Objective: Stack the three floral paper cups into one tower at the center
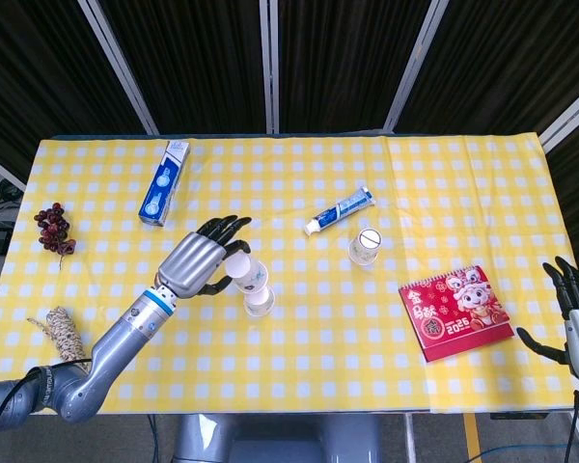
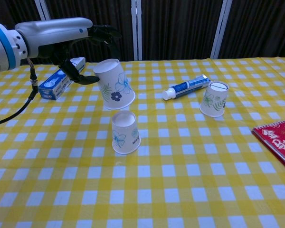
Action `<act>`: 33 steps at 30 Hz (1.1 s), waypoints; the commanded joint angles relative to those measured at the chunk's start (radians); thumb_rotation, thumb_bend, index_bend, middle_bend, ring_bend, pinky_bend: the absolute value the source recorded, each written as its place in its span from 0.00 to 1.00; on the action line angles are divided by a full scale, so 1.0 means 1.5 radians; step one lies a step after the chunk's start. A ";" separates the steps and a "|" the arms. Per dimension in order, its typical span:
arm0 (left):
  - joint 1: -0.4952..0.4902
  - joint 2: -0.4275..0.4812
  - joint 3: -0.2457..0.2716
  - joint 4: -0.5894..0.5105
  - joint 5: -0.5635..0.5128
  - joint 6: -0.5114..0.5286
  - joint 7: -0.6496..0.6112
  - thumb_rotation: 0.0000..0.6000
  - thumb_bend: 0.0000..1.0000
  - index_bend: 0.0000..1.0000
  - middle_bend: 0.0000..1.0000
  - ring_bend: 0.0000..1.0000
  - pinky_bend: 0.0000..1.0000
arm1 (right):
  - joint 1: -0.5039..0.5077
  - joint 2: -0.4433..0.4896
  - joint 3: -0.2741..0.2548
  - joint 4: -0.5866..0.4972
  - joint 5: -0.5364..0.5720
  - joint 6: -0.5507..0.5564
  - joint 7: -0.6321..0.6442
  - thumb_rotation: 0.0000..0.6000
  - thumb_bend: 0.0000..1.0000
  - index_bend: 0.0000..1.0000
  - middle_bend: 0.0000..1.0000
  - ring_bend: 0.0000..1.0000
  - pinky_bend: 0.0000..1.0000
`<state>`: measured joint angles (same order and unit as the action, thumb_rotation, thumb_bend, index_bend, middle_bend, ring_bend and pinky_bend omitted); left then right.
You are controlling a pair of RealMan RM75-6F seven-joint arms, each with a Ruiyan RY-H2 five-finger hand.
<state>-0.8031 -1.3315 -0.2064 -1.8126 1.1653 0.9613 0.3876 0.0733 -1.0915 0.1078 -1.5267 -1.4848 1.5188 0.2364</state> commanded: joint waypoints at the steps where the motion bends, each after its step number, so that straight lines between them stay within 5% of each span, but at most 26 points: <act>1: -0.007 -0.003 0.008 -0.010 -0.009 -0.001 0.016 1.00 0.43 0.38 0.00 0.00 0.11 | -0.001 0.001 0.001 0.000 0.001 0.002 0.003 1.00 0.09 0.00 0.00 0.00 0.06; 26: -0.027 -0.025 0.039 0.005 -0.052 -0.010 0.050 1.00 0.42 0.36 0.00 0.00 0.10 | -0.005 0.007 0.002 -0.009 -0.003 0.006 0.010 1.00 0.09 0.00 0.00 0.00 0.06; 33: -0.042 -0.026 0.049 0.001 -0.106 -0.024 0.085 1.00 0.34 0.15 0.00 0.00 0.02 | -0.004 0.010 0.001 -0.009 -0.001 0.002 0.012 1.00 0.09 0.00 0.00 0.00 0.06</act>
<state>-0.8615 -1.3665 -0.1366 -1.8110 1.0149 0.9258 0.5080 0.0666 -1.0774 0.1097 -1.5405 -1.4868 1.5222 0.2544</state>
